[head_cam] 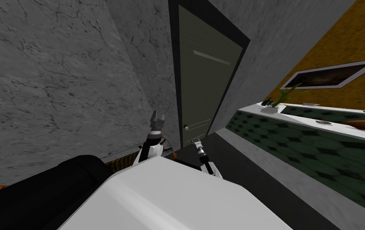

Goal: Pull the door open

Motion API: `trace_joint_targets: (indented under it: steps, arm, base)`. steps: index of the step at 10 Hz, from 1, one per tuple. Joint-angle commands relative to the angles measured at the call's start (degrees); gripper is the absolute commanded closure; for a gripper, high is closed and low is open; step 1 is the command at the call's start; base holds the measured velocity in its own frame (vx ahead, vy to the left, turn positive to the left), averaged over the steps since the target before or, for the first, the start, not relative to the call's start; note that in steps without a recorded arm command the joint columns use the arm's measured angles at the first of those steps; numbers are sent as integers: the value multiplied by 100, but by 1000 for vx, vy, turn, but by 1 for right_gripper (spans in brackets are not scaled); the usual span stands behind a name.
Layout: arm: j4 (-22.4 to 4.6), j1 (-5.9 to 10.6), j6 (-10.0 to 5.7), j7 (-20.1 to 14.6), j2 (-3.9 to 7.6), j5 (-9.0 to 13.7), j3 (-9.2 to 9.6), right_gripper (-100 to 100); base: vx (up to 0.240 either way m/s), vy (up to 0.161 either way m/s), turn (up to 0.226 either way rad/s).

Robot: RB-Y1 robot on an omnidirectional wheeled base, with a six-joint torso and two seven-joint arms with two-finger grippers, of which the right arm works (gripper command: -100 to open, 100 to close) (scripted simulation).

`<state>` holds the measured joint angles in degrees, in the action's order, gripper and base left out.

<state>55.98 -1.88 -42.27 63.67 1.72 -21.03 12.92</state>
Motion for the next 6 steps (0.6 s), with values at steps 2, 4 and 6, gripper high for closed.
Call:
trace_joint_targets:
  steps: [2, 4, 6]
  arm:
    - [-302, 117, -83, 243, -55, -95, 46, -100]
    - [-483, 181, -136, 389, -103, -154, 75, -100]
    - [-664, 245, -189, 536, -150, -213, 104, -100]
  base:
    - [74, -40, 30]
    - [61, -22, 26]
    - [77, -15, 30]
